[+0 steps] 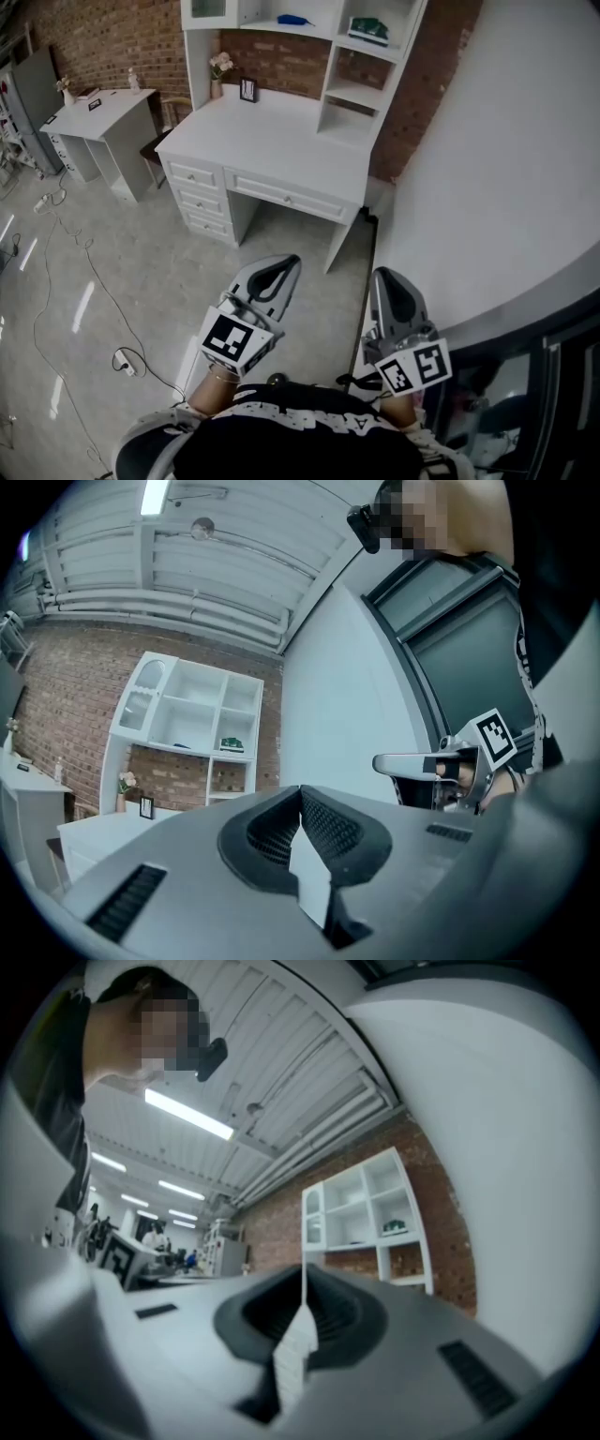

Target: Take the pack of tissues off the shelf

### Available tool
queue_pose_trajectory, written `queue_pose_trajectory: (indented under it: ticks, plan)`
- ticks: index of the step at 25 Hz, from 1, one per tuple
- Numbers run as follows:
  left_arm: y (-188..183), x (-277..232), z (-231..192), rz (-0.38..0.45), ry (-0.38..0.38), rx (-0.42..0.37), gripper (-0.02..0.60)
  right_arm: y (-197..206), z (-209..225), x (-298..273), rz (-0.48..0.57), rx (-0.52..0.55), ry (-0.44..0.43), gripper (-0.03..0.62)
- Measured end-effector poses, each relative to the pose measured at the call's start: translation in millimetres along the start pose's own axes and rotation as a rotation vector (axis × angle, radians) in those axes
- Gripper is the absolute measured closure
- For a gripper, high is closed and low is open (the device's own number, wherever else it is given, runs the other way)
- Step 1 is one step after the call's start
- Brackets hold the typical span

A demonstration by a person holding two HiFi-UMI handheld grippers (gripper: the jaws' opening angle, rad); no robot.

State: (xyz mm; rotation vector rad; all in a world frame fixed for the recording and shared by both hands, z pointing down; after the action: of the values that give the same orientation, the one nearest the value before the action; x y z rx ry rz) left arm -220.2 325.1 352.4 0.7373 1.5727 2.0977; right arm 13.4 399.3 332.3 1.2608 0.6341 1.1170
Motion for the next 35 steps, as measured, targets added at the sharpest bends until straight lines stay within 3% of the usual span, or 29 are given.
queue_pose_trajectory:
  ticks: [8,14,23,35]
  plan:
    - [13.4,0.1,-0.3,-0.024,0.013,0.009,0.545,6.6,6.9,-3.2,-0.027,-0.012,0.022,0.562]
    - [17.8,-8.8,-12.7,-0.042,-0.04,-0.015,0.545,10.7,25.8,-26.0,-0.023,-0.025,-0.022,0.562]
    - [28.5,-59.5,-36.3,-0.061,-0.088,-0.052,0.545,13.9,83.5,-77.6,-0.01,-0.054,-0.075,0.562]
    - [52.6,-154.8,-56.7,-0.089,-0.048,-0.065,0.545,22.1,169.2,-120.8,-0.02,-0.098,-0.041,0.562]
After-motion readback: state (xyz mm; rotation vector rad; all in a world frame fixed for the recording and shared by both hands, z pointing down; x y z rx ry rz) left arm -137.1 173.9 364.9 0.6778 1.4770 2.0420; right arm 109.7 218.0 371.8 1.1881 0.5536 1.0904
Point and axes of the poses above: the fingertips, and each gripper's own axes: x backward along the fingers, z to its right, y out of its underside, the point moved 10 cm from there along x, backward along the fingers, and after that the axes turned 14 degrees about -x, right-handed, at the moved point
